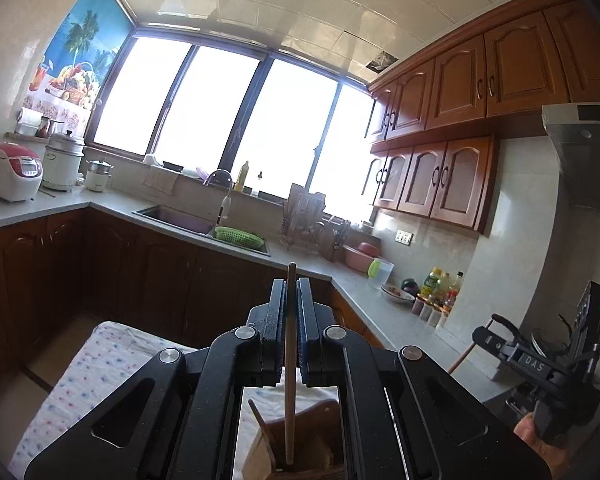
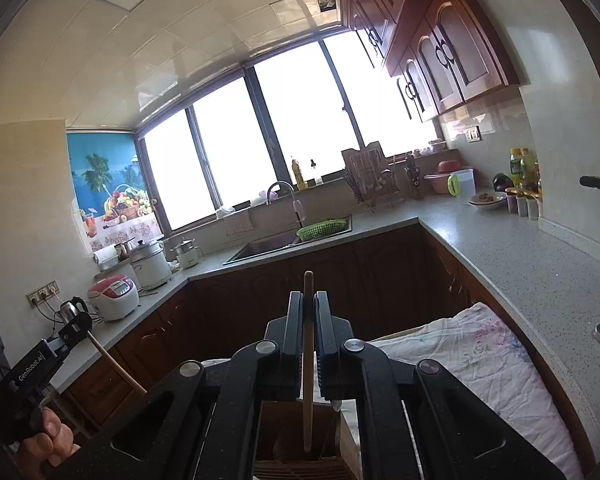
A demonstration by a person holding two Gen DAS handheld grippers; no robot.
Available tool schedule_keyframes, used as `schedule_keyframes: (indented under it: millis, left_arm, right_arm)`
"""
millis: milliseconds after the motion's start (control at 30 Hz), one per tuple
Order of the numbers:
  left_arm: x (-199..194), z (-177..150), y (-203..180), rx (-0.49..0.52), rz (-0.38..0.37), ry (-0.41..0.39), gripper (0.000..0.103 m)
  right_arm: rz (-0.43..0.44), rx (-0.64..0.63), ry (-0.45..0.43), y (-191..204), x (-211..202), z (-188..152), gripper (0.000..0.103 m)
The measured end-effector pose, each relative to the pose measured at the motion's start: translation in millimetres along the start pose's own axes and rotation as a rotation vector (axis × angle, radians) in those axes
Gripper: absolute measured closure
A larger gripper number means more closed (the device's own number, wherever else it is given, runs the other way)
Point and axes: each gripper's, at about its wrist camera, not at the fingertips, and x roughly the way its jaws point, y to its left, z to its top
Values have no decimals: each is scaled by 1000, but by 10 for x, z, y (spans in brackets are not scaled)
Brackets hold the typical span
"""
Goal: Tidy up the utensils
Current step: 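Lift both held chopsticks and carry them above the wooden holder, then lower both chopsticks into the holder and open both tools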
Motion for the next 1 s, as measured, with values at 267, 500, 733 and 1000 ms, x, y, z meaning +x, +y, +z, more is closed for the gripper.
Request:
schedule_keyframes:
  millis: [267, 500, 733, 1000]
  left_arm:
    - [331, -490, 79, 3, 26, 80, 99]
    - [439, -909, 147, -12, 18, 181, 98]
    - [454, -973, 25, 36, 28, 202, 98]
    - [517, -923, -13, 42, -2, 257, 93]
  right_arm:
    - [-15, 13, 91, -141, 428, -413, 98]
    - [-24, 4, 168, -229, 586, -644, 97]
    - [-32, -4, 174, -222, 581, -622, 97]
    - [-16, 22, 187, -220, 580, -625, 91]
